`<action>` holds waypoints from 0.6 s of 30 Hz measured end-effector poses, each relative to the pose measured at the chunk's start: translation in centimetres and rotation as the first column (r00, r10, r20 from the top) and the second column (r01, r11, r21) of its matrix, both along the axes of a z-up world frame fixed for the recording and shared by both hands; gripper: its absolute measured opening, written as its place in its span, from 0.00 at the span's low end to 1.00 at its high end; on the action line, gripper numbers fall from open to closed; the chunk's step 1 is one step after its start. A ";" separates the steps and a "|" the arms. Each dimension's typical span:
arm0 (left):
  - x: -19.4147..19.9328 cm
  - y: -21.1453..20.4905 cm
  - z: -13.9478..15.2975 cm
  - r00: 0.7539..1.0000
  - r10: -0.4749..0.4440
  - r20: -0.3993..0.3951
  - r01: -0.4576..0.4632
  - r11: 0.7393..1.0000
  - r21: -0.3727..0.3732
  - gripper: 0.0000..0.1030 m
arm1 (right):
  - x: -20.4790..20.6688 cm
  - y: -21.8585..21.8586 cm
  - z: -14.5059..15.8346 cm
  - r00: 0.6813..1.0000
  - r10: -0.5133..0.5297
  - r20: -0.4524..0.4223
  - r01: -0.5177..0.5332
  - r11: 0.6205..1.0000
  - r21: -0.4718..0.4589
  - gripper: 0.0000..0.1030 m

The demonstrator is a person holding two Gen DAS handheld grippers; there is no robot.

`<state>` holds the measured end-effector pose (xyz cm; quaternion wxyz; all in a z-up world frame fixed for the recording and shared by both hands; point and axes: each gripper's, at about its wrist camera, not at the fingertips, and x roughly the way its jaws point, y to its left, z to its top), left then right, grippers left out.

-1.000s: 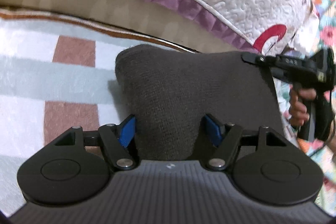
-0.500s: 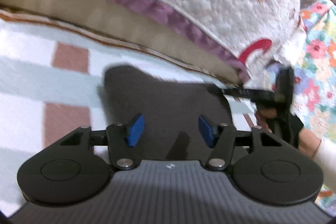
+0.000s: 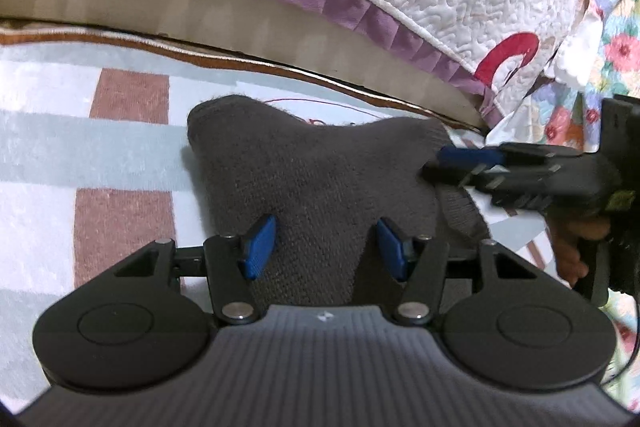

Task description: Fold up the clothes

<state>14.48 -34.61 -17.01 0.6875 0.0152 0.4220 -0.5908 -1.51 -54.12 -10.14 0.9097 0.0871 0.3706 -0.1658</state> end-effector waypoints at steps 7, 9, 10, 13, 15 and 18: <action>1.9 4.3 1.1 0.974 0.101 -0.202 -0.088 0.993 0.074 0.58 | 1.1 -1.9 -2.6 0.988 -0.097 -0.122 0.084 0.991 -0.107 0.15; 2.2 4.9 0.1 0.961 0.101 -0.258 -0.072 0.990 0.120 0.58 | 0.6 -2.8 -2.7 0.982 -0.132 -0.136 0.119 0.988 -0.100 0.16; 2.4 4.9 -0.6 0.948 0.100 -0.302 -0.061 0.989 0.137 0.58 | 0.1 -3.4 -2.6 0.979 -0.153 -0.134 0.143 0.987 -0.079 0.24; 2.5 4.7 -2.6 0.909 0.120 -0.400 -0.055 0.984 0.171 0.62 | -2.6 -5.8 -2.1 0.942 -0.312 -0.120 0.312 0.950 -0.024 0.40; 2.2 4.5 -2.8 0.920 0.123 -0.373 -0.053 0.980 0.192 0.76 | -6.7 -8.3 -1.9 0.908 -0.418 0.009 0.400 0.876 0.270 0.42; 1.6 4.4 -3.2 0.931 0.122 -0.345 -0.046 0.974 0.220 0.76 | -12.3 -9.7 -4.1 0.834 -0.533 0.142 0.308 0.664 0.682 0.47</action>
